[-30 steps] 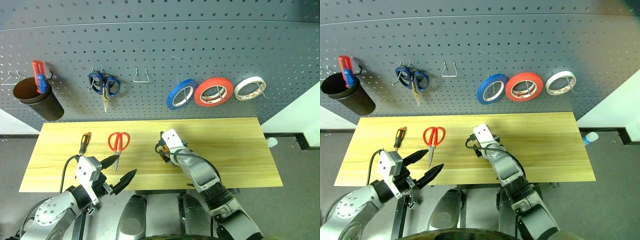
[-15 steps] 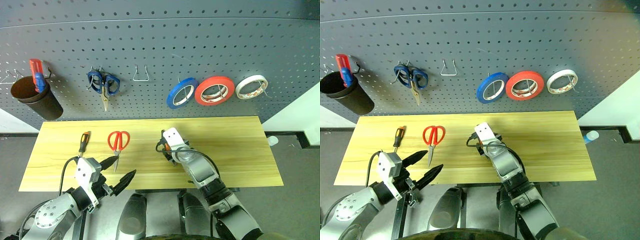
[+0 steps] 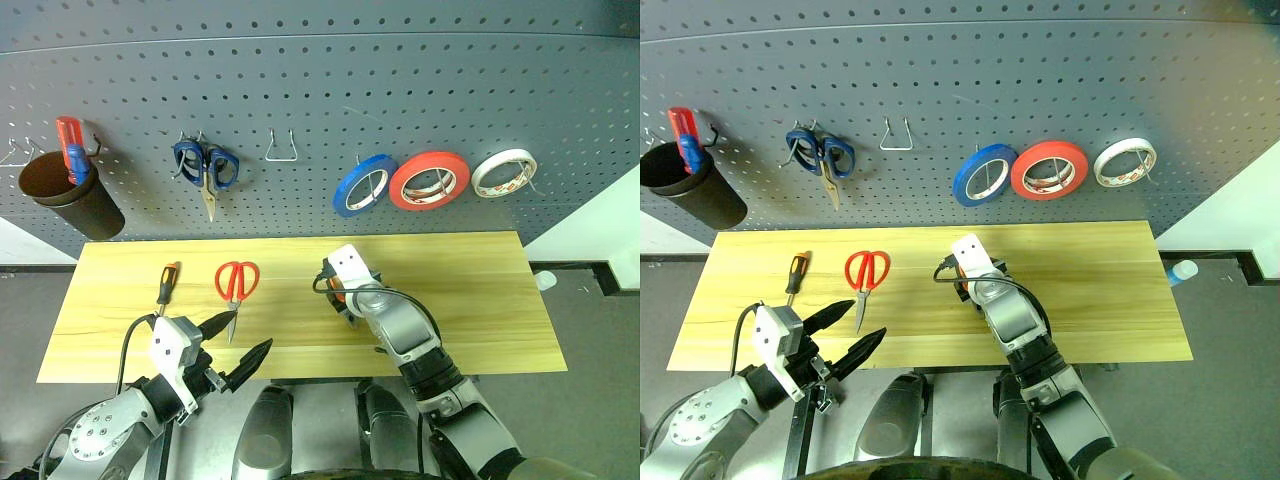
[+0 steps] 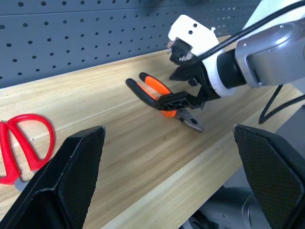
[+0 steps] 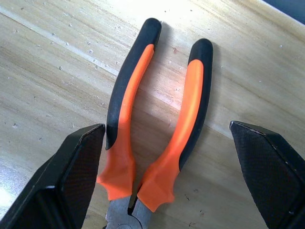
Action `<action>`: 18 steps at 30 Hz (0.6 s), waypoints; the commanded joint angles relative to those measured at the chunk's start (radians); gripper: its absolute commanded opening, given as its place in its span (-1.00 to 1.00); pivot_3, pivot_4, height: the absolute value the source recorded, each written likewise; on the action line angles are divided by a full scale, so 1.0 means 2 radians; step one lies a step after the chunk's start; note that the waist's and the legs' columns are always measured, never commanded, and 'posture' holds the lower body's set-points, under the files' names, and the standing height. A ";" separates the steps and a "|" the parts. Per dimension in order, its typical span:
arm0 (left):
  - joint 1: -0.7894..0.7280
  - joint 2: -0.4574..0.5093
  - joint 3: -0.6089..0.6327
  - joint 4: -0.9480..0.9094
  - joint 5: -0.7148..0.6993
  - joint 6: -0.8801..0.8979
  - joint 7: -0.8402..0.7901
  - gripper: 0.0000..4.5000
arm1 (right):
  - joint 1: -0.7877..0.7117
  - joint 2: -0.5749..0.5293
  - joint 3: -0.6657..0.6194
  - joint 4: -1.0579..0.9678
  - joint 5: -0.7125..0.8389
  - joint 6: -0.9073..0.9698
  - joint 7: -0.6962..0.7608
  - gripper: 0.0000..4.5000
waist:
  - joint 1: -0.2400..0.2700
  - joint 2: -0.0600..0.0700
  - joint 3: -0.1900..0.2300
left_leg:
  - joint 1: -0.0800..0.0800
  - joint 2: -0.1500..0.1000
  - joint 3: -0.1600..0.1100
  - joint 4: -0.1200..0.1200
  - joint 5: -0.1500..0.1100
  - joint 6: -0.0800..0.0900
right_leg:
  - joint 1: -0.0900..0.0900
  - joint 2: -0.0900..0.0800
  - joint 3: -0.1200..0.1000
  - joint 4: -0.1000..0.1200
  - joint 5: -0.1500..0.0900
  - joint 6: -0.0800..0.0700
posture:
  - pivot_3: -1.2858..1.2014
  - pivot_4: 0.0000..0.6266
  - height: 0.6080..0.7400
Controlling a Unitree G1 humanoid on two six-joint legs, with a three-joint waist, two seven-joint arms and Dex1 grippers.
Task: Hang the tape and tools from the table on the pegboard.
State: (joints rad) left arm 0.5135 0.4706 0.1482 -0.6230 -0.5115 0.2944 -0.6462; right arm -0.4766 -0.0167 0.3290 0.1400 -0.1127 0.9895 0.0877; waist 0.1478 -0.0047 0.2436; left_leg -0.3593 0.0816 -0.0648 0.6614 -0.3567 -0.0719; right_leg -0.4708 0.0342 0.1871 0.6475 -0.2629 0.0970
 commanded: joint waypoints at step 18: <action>0.022 -0.017 -0.007 -0.025 0.010 -0.019 0.010 1.00 | -0.067 0.008 0.008 0.032 0.021 0.101 0.064 0.95 | 0.001 0.000 0.004 | -0.005 0.000 0.000 0.000 0.001 -0.002 | -0.004 0.000 0.000 0.000 0.000 0.000 | 0.38 -0.14 0.81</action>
State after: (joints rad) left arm 0.5417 0.4392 0.1338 -0.6325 -0.4901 0.2770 -0.6287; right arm -0.5935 -0.0173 0.3391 0.1966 -0.0813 1.1933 0.2082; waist 0.1493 -0.0047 0.2522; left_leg -0.3685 0.0816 -0.0649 0.6614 -0.3547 -0.0754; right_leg -0.4794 0.0342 0.1866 0.6476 -0.2626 0.0972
